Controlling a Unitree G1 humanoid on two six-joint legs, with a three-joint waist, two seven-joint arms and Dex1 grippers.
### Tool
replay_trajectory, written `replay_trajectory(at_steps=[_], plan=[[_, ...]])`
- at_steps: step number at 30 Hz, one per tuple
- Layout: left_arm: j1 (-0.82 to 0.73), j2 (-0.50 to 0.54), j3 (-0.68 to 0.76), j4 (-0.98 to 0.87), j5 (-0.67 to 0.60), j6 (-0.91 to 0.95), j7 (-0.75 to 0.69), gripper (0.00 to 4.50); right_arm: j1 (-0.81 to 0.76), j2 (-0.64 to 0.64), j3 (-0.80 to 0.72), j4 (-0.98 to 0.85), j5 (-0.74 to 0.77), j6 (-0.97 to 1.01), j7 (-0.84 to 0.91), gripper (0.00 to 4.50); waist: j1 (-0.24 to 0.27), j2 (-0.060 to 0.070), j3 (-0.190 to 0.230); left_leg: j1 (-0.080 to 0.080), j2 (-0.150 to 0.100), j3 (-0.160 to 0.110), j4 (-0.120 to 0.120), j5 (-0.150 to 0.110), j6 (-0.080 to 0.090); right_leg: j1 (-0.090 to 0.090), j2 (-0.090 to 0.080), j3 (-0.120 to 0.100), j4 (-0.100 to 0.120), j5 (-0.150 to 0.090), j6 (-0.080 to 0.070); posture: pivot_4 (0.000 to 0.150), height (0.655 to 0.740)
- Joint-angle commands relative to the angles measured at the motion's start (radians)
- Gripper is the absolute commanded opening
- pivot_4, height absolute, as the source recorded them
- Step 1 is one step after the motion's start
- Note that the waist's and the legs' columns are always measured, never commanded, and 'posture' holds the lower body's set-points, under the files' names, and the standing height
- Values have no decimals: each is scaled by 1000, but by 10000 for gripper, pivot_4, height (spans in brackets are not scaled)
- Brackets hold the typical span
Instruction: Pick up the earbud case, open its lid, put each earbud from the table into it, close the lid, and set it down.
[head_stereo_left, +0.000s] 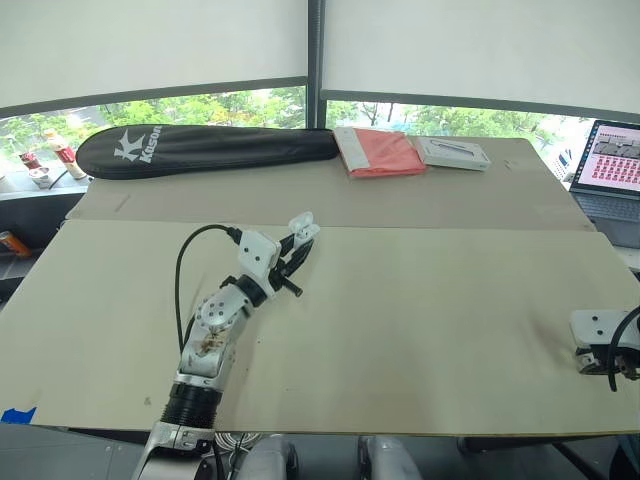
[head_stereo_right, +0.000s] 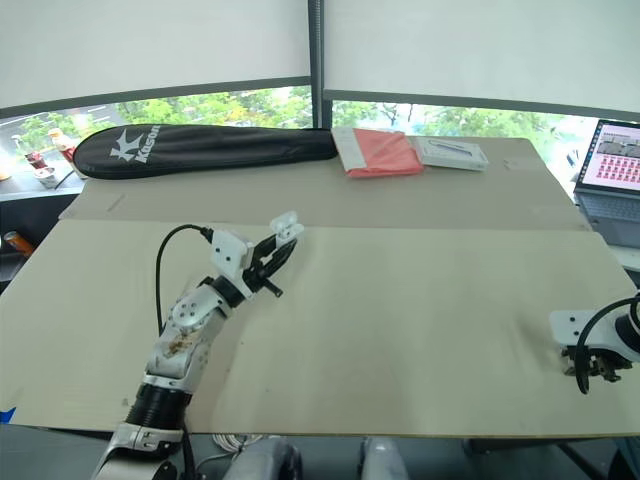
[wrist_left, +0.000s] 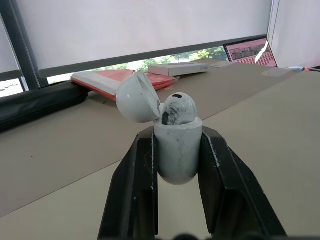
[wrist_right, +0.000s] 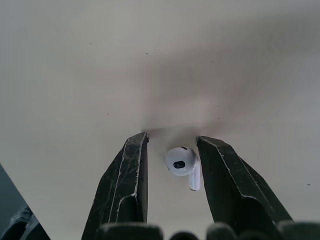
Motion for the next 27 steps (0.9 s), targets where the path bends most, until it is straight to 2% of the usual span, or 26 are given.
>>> replay_trajectory(at_steps=[1,12,27], plan=[[1,3,-1,-51,-8,3,2,5692,-10,-31,23,29,-41,-33,-18,17648,0,0,0,0,0,0,0,0,0,0,0,0,0,0,0,1500,7400],[-7,1,3,-44,-5,4,9,5692,-46,-40,57,63,-83,-81,-46,17648,0,0,0,0,0,0,0,0,0,0,0,0,0,0,0,1500,7400],[-19,-1,5,-28,-4,0,13,5692,-86,3,49,65,-70,-93,-71,17648,-9,0,0,0,0,0,0,0,0,0,0,0,0,0,0,1500,7400]])
